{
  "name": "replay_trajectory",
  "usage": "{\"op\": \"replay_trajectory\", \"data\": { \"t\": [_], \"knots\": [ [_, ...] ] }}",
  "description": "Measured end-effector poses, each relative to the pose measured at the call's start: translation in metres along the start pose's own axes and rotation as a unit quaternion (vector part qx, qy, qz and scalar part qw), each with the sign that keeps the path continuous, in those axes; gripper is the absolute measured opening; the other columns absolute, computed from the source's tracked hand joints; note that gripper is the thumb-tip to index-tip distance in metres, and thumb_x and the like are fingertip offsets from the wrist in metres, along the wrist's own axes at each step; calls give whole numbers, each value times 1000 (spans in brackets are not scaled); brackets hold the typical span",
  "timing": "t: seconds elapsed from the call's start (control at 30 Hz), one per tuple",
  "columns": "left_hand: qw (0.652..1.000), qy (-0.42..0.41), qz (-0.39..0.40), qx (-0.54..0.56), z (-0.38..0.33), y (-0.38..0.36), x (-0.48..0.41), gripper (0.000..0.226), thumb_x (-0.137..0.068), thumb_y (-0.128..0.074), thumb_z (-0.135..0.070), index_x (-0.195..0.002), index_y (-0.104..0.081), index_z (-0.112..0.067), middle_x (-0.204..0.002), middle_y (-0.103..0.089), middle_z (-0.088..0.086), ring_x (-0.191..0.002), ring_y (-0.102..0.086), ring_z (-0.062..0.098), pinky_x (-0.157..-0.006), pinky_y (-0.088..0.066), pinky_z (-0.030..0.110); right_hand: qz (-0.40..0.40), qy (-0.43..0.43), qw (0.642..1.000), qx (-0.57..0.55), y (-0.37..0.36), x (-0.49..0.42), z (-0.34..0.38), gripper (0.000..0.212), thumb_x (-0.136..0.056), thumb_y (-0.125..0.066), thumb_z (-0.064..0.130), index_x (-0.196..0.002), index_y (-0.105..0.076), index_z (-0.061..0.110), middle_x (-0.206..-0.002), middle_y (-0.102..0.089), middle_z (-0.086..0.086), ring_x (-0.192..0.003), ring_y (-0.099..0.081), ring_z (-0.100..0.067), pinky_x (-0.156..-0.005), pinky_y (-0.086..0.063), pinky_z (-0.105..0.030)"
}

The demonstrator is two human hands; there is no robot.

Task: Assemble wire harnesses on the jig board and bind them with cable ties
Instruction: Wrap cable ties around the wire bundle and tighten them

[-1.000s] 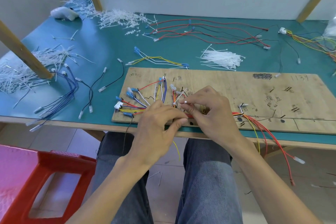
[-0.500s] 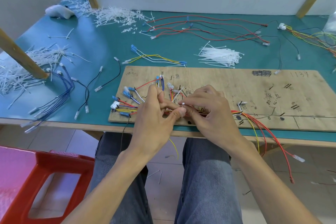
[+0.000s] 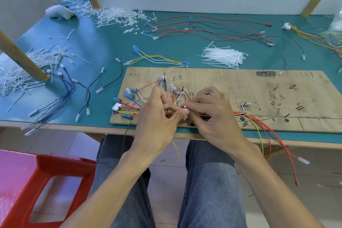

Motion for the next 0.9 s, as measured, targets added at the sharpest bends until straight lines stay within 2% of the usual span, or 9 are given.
{"op": "replay_trajectory", "data": {
  "t": [0.17,0.3,0.37,0.4,0.47,0.57,0.67,0.77,0.9],
  "knots": [
    [1000,-6,-9,4,-1,0,0,58,-87,-84,-19,-85,-26,-29,-74,-76,-14,-62,-54,4,-64,-48,34,1,4,1000,7,1,1,1,11,-98,-73,28,-102,-83,27,-96,-72,20,-103,-58,-20,-83,-34,-44],
    [1000,-18,-13,16,0,0,1,59,-88,-83,-17,-84,-26,-30,-74,-76,-13,-68,-64,4,-62,-45,22,6,-12,1000,-3,0,0,-1,11,-98,-72,30,-101,-82,26,-97,-72,20,-103,-58,-19,-83,-33,-43],
    [999,-24,-15,15,-1,0,0,59,-88,-83,-17,-84,-26,-30,-74,-76,-14,-65,-61,2,-60,-39,16,15,-18,1000,-4,-1,-1,-1,10,-98,-73,28,-102,-82,26,-97,-72,20,-103,-58,-19,-83,-34,-45],
    [999,-26,-17,13,-2,0,0,59,-88,-83,-18,-84,-25,-31,-75,-76,-15,-64,-58,2,-60,-38,17,20,-21,1000,-4,-1,-1,-2,9,-98,-74,27,-102,-82,26,-98,-72,20,-103,-58,-19,-83,-35,-46],
    [1000,-24,-15,8,-2,-1,0,60,-88,-83,-20,-83,-25,-32,-75,-77,-14,-64,-56,6,-61,-42,28,28,-29,999,-9,-2,0,-3,9,-98,-74,27,-103,-82,27,-98,-73,20,-104,-57,-18,-84,-35,-46],
    [1000,-17,-13,14,-2,0,1,58,-88,-83,-20,-83,-26,-30,-76,-77,-7,-69,-64,9,-69,-51,42,39,-43,998,-16,-3,0,-6,10,-99,-73,28,-105,-82,28,-100,-73,20,-105,-56,-15,-87,-34,-45],
    [1000,-11,-17,16,-3,1,1,57,-87,-84,-17,-83,-28,-27,-77,-76,2,-73,-67,4,-72,-54,42,42,-45,998,-20,-3,-1,-6,11,-99,-73,28,-105,-82,29,-100,-73,20,-105,-56,-15,-87,-34,-45],
    [1000,-7,-18,17,-2,0,1,57,-87,-84,-15,-83,-28,-26,-76,-77,-2,-69,-66,1,-69,-54,35,38,-41,998,-24,-2,0,-5,10,-99,-74,26,-104,-82,28,-99,-73,21,-104,-56,-17,-86,-36,-47],
    [1000,-2,-14,28,-1,-1,0,57,-88,-83,-14,-83,-28,-25,-75,-77,-2,-67,-64,0,-68,-52,34,35,-46,998,-30,-2,-1,-6,11,-98,-74,26,-105,-83,27,-99,-74,20,-103,-56,-17,-87,-39,-51]
  ]
}}
Point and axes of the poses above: each hand's wrist, its own x-axis away from the middle knuckle, its own y-axis out of the back of the hand, z = x × y, the point moved 7 cm from there along -x, towards the middle knuckle
